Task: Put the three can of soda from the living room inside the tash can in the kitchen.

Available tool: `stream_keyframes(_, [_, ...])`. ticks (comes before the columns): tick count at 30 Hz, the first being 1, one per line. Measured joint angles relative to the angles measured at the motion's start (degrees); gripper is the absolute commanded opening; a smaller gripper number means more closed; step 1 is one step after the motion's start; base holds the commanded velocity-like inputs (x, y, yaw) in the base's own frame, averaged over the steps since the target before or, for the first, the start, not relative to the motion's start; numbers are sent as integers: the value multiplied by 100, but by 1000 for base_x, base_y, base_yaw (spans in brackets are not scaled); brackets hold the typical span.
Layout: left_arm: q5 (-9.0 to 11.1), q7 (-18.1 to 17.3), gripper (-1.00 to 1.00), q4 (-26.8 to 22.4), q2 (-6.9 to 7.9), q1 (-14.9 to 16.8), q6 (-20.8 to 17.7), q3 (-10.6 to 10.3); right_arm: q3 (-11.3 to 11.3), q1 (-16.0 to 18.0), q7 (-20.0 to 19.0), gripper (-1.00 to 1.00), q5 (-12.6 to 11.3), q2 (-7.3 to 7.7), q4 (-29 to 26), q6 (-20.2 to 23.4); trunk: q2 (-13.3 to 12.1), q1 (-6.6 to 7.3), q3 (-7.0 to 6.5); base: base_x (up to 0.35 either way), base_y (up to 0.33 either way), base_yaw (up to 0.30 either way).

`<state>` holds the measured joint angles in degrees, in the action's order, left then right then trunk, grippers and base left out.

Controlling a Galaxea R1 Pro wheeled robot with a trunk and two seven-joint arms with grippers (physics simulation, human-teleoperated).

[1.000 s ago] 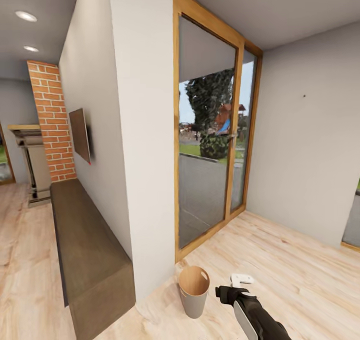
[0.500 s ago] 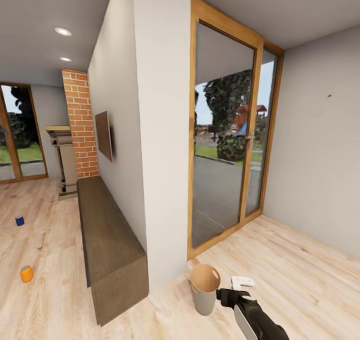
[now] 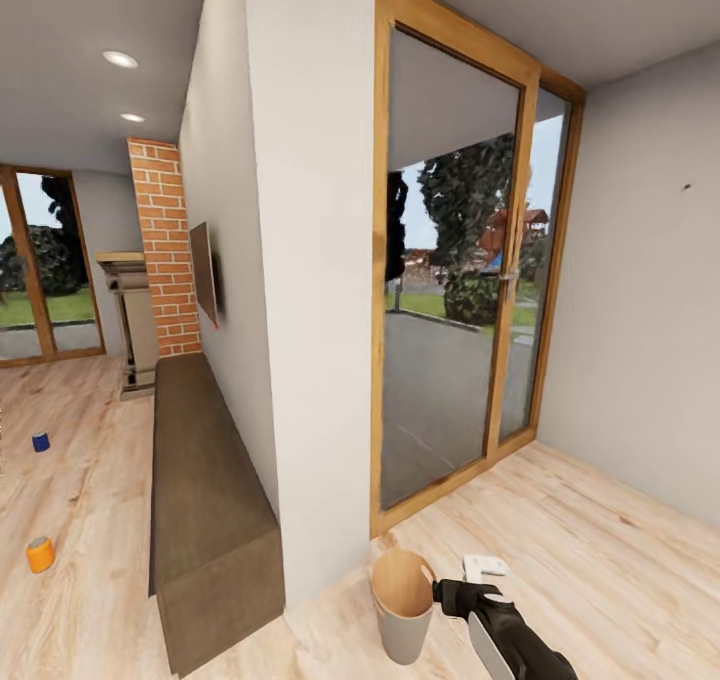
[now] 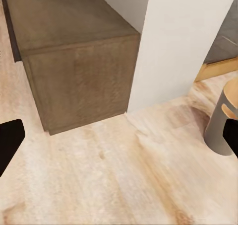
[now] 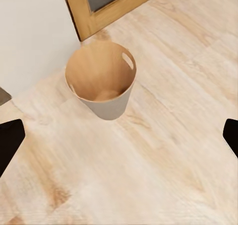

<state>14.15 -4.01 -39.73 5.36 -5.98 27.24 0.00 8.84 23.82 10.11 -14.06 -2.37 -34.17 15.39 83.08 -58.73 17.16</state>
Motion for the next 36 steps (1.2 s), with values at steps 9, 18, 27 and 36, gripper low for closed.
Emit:
stream_keyframes(9, [0, 5, 100, 8, 4, 0, 1, 5, 213, 0, -52, 100, -1, -7, 11, 102, 0, 0, 0, 264, -211, 16])
stream_keyframes(18, [0, 5, 100, 9, 7, 0, 1, 7, 1054, 0, -41, 100, -25, -22, -10, 1095, 0, 0, 0, 264, -203, 1])
stream_keyframes(27, [0, 5, 100, 9, 9, 0, 1, 5, 1142, 28, 16, 100, -75, -130, -35, 1964, 0, 0, 0, 263, -143, 0])
stream_keyframes(36, [0, 5, 100, 9, 9, 0, 0, 6, 1162, 43, 306, 100, -86, -149, -29, 2110, 0, 0, 0, 251, -14, 0])
